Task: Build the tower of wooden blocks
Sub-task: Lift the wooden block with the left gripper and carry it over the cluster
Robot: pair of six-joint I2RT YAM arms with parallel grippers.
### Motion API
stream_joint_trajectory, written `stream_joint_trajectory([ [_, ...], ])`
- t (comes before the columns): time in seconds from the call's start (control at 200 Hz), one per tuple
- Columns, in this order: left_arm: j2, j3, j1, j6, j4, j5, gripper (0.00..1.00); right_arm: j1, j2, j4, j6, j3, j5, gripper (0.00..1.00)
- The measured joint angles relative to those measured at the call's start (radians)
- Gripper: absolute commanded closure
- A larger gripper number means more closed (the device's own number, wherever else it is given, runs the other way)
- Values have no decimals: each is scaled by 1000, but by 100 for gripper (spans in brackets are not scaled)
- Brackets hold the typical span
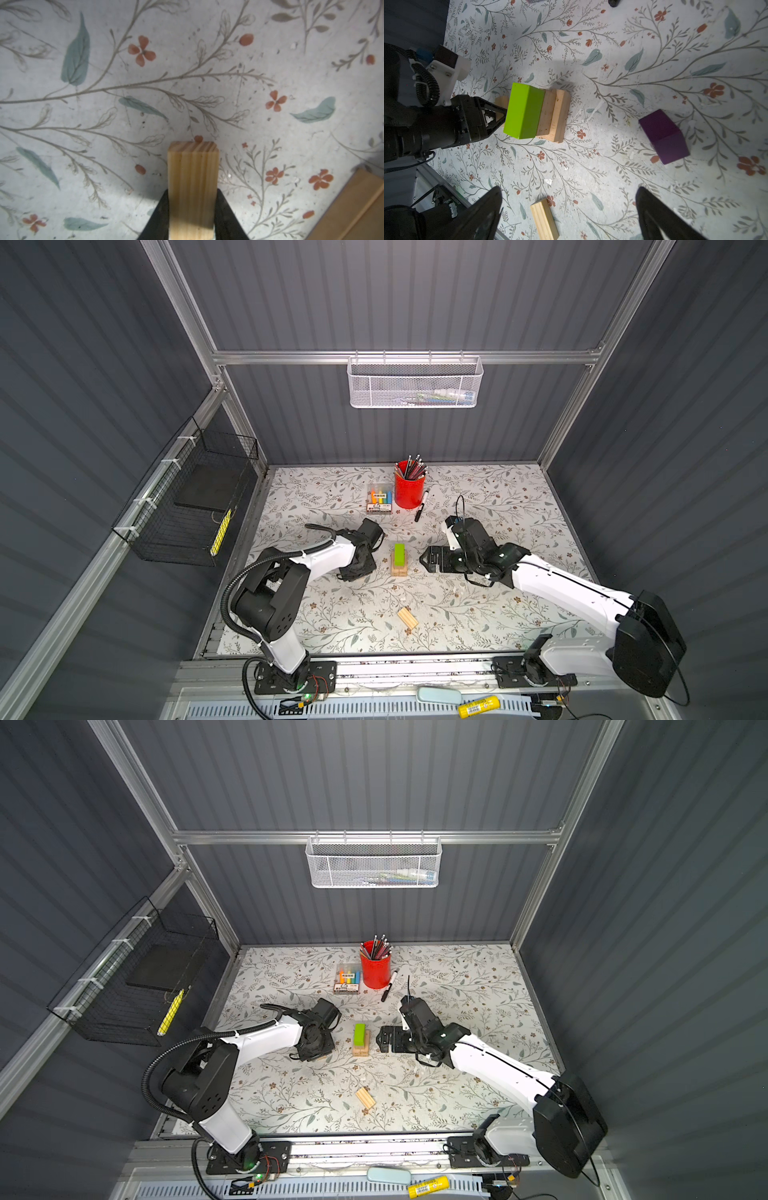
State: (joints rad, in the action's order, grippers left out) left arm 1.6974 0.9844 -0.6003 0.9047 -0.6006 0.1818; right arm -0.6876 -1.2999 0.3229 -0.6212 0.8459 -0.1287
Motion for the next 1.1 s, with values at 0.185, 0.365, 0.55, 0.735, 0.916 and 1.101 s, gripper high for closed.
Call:
stream_joint_trajectory([
  [0.185,0,3,0,-39,-5,0,77,3,0,5,0,2,0,1],
  [0.365,-19,21,0,-95,-62,0,83,18,11,34,2,20,1,1],
  [0.55,-108,88,0,-171,-161,-4,90,38,55,101,1,47,10,1],
  [0.735,-195,175,-10,-234,-237,-31,96,75,99,142,-1,46,9,1],
  [0.916,-182,303,-85,-270,-302,-49,98,120,145,142,-7,8,-4,1],
  [1.101,-79,468,-168,-274,-339,-45,98,150,166,142,-8,-23,-21,1],
])
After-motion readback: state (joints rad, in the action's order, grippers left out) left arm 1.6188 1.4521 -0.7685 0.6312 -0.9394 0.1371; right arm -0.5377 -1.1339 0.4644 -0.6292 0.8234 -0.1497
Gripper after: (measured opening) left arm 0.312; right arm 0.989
